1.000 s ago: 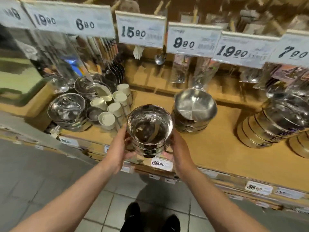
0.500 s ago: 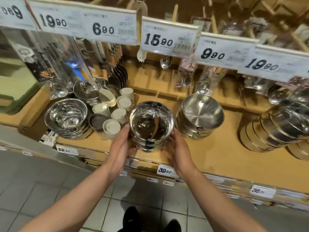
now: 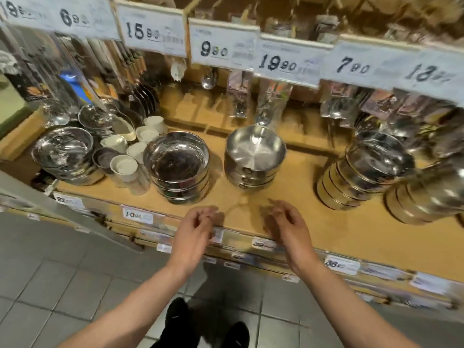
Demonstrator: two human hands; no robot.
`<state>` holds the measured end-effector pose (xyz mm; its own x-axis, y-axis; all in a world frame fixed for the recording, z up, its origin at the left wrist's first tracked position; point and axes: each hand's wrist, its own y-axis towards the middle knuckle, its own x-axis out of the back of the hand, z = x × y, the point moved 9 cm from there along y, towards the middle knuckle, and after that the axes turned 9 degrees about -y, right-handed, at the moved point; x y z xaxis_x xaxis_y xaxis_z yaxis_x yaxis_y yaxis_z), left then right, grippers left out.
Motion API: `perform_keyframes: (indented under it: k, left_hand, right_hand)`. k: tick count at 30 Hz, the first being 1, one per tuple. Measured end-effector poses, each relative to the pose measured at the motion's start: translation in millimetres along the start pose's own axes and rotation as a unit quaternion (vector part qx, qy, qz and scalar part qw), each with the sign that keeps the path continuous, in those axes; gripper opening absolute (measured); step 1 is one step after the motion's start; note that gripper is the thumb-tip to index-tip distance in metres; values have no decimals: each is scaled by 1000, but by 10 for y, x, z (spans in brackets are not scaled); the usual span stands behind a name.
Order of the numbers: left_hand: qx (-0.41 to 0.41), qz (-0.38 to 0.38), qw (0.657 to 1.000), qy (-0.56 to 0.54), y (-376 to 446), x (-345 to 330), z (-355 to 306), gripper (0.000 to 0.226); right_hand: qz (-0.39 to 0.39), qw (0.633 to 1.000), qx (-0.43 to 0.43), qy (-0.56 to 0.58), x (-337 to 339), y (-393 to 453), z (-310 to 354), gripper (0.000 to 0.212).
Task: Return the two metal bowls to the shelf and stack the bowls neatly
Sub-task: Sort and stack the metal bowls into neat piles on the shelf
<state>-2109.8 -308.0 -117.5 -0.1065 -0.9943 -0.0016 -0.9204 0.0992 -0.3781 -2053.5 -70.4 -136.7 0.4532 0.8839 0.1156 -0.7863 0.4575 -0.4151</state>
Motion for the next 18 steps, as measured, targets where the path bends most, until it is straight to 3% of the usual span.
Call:
perform_keyframes:
  k: [5, 7, 9, 10, 13, 18]
  left_hand:
    - [-77, 66, 991, 88, 303, -514, -322, 40]
    - [-95, 60, 990, 90, 502, -622, -397, 54]
    - [-120, 69, 988, 65, 670, -723, -424, 64]
    - [-122, 74, 988, 53, 743, -754, -412, 69]
    - [-119, 78, 990, 14, 951, -795, -341, 88]
    - [-110, 60, 989, -80, 1159, -803, -268, 78]
  right_hand:
    - [16, 1000, -6, -11, 62, 281, -18, 25]
    - [10, 1000, 11, -17, 18, 449, 48, 42]
    - [16, 1000, 18, -2, -81, 611, 142, 73]
    - [27, 999, 20, 31, -143, 688, 182, 76]
    - [81, 982, 56, 163, -313, 888, 293, 47]
    - [89, 978, 76, 174, -263, 959, 253, 42]
